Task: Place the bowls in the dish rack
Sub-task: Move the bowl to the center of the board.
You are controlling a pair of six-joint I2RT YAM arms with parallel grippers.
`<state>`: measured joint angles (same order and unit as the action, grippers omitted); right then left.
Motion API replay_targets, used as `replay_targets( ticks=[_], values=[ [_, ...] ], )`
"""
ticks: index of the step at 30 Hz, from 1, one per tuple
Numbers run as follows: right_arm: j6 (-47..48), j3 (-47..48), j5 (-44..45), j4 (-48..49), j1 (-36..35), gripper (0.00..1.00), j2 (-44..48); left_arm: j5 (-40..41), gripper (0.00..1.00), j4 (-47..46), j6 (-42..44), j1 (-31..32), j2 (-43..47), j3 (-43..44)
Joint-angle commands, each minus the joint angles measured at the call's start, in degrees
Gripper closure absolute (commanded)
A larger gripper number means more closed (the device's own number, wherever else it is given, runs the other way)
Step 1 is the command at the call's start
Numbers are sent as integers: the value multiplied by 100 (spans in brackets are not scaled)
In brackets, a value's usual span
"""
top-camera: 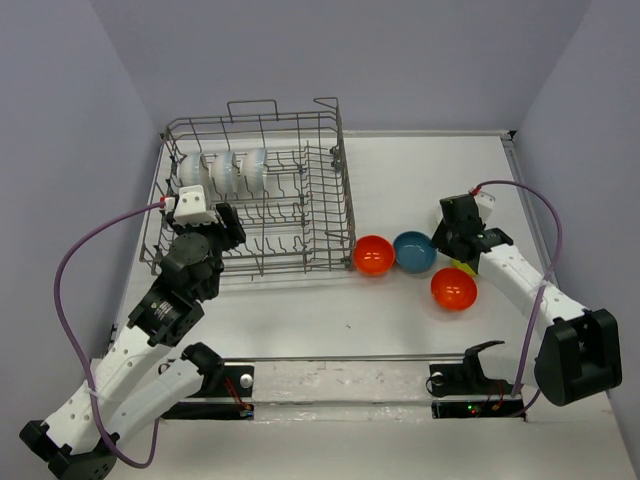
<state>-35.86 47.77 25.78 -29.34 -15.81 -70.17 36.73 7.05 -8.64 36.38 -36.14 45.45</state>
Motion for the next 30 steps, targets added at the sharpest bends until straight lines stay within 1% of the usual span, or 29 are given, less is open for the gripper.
replay_targets(
  ticks=[1, 5, 7, 11, 16, 27, 29, 30],
  values=[
    [35, -48, -670, 288, -1, 48, 91, 133, 30, -309, 38, 9, 72, -45],
    [333, 109, -1416, 368, -1, 59, -154, 150, 29, -301, 38, 9, 55, -45],
    [360, 119, -1540, 429, -1, 60, -198, 150, 29, -301, 47, 9, 54, -45],
    [404, 180, -1585, 456, -1, 61, -208, 176, 29, -301, 47, 9, 46, -36],
    [378, 259, -1076, 315, -1, 61, 3, 168, 29, -301, 56, 9, 28, -45],
    [360, 259, -1136, 315, -1, 60, -172, 159, 29, -292, 47, 9, 63, -45],
    [395, 259, -1277, 385, -1, 60, -190, 150, 29, -292, 47, 9, 63, -36],
    [404, 259, -1486, 420, -1, 61, -199, 150, 29, -292, 47, 9, 63, -45]
  ],
)
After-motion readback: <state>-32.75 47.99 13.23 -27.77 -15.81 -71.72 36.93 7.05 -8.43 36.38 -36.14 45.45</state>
